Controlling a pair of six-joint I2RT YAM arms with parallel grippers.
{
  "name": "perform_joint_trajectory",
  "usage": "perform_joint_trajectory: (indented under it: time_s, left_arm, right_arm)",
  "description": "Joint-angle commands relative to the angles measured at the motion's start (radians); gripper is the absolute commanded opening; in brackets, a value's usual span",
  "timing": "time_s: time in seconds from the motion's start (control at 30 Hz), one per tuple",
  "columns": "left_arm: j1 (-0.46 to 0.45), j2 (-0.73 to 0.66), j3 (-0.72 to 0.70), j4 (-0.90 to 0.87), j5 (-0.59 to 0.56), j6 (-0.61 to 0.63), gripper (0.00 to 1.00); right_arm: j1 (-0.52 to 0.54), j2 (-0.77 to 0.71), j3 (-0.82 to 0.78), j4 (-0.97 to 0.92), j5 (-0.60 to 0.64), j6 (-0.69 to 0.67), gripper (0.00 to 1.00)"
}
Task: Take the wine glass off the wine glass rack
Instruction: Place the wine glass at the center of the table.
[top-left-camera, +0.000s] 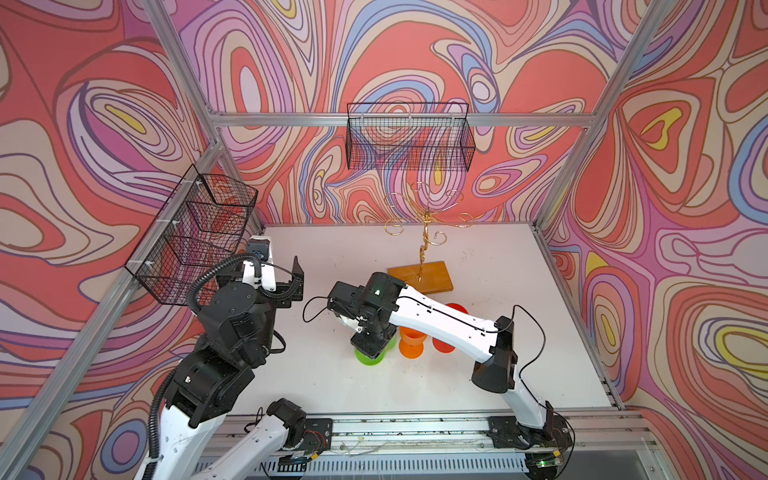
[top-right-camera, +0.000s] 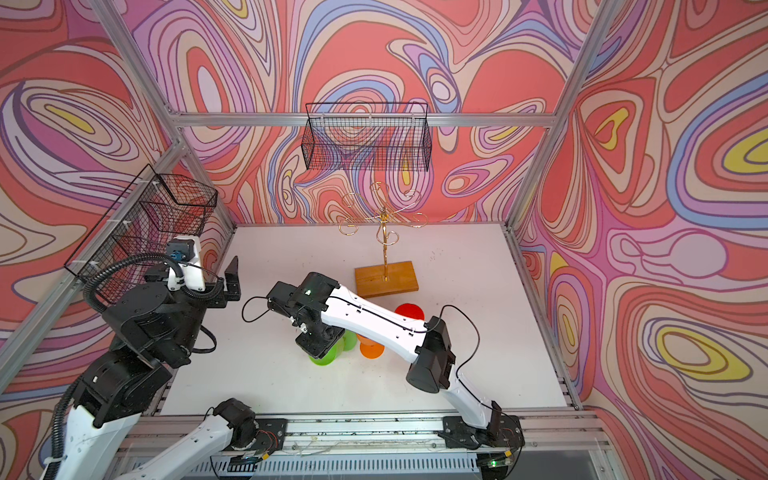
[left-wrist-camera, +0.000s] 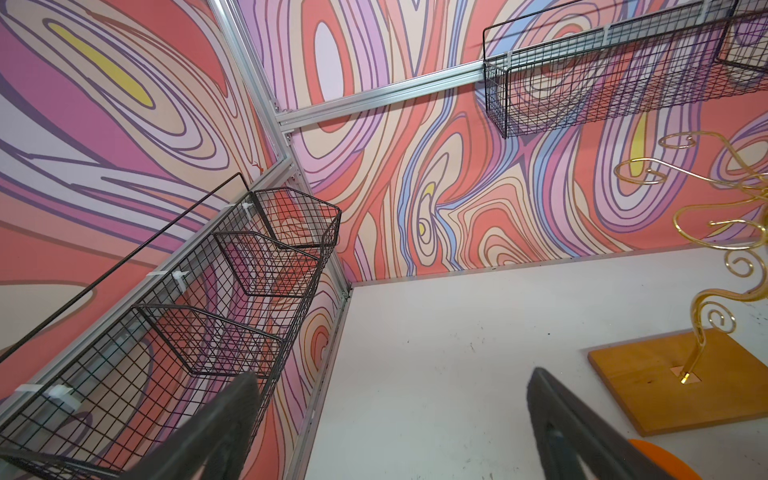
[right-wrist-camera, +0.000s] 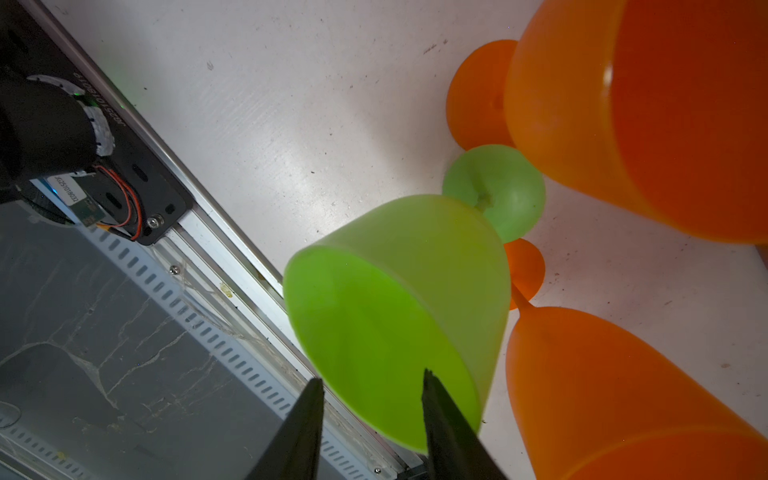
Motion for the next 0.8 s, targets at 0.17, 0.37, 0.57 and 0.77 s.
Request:
perform_joint_trajectory:
  time_s: [0.17, 0.37, 0.57, 0.77]
  left_arm:
    - [0.006, -0.011, -0.001, -0.015, 0.004, -0.007, 1.00]
    - [0.006, -0.009, -0.001, -0.016, 0.004, -0.006, 1.00]
    - [0.006, -0.006, -0.001, -0.018, 0.006, -0.008, 1.00]
    - [0.007, -0.003, 0.000, -0.018, 0.006, -0.006, 1.00]
  right_arm:
    - [0.003, 0.017, 0.009, -0.003, 0.049, -0.003, 0.41]
    - [0.003, -0.002, -0.007, -0.005, 0.074, 0.000, 0.41]
    - [-0.006, -0.027, -0.048, 0.011, 0.092, 0.002, 0.41]
    - [-0.012, -0.061, -0.100, 0.043, 0.089, 0.009, 0.41]
